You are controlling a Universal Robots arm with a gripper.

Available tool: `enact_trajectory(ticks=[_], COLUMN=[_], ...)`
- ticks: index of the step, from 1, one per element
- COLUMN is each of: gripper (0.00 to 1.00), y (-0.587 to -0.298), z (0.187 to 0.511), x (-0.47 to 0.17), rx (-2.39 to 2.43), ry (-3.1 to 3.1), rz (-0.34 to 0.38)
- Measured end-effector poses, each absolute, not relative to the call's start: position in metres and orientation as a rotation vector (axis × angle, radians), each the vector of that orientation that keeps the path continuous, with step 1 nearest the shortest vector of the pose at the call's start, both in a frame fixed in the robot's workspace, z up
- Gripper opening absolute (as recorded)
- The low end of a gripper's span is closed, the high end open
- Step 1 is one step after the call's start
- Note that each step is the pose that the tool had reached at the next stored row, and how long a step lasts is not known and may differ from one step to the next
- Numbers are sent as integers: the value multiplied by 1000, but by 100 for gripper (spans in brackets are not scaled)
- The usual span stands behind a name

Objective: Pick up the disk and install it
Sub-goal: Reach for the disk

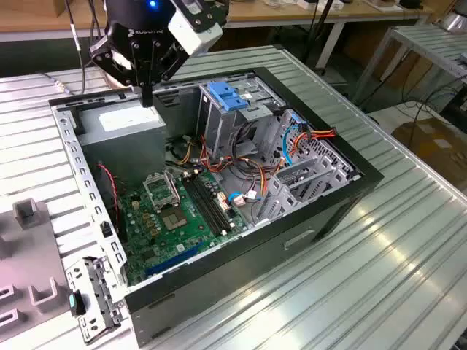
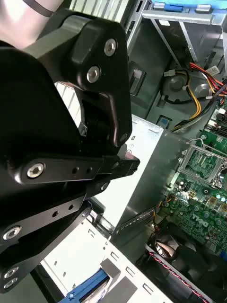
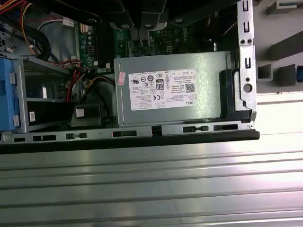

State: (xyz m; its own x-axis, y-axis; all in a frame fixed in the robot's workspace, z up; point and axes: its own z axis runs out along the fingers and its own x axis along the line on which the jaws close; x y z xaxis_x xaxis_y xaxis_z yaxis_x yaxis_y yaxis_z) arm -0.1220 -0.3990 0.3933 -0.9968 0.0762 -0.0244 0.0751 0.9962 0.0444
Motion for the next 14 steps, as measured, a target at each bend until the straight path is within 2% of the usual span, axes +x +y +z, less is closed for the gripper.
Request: enact_trajectory(ticks=[14], gripper=[11], y=[-399], z=[393], x=[-125], rx=[118], ry=[3113], rz=[68])
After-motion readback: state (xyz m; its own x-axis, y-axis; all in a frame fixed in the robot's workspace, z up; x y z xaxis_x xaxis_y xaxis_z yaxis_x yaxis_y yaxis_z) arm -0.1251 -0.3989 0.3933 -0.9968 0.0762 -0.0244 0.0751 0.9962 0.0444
